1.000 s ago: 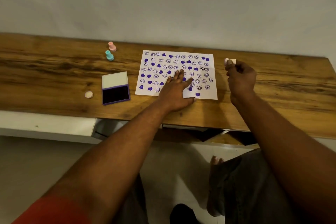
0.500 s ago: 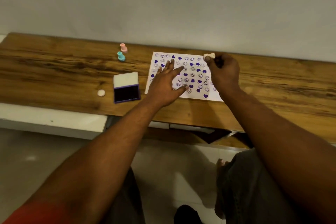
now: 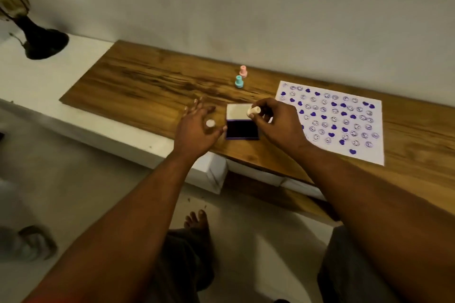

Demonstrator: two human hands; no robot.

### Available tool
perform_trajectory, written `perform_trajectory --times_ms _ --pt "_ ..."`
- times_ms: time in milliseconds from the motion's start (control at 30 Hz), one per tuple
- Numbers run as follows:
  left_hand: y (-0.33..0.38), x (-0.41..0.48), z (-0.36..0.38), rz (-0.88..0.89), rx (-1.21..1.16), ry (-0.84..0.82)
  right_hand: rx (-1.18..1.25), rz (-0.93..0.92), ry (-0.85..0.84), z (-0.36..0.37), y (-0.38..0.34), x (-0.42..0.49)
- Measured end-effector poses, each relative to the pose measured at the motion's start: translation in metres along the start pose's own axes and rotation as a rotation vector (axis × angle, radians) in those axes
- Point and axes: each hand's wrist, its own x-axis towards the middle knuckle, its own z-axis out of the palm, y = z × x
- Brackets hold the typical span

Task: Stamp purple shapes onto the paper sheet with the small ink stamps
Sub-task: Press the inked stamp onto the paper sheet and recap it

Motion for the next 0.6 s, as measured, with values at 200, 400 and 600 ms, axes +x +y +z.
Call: perform_trajectory --times_ms 200,400,600 --pt "-0.033 -0.002 0.001 -0.100 0.021 0.002 -0.113 -0.128 -0.161 0.056 -0.030 0.027" --pt "-0.036 0.006 0.012 -0.134 0.007 0.019 -0.240 -0.224 -0.243 0.082 -0.037 0.045" --pt "-0.037 0.005 0.014 -0.137 -0.035 0.033 -0.357 -0.294 -0.265 0.089 -0.043 0.045"
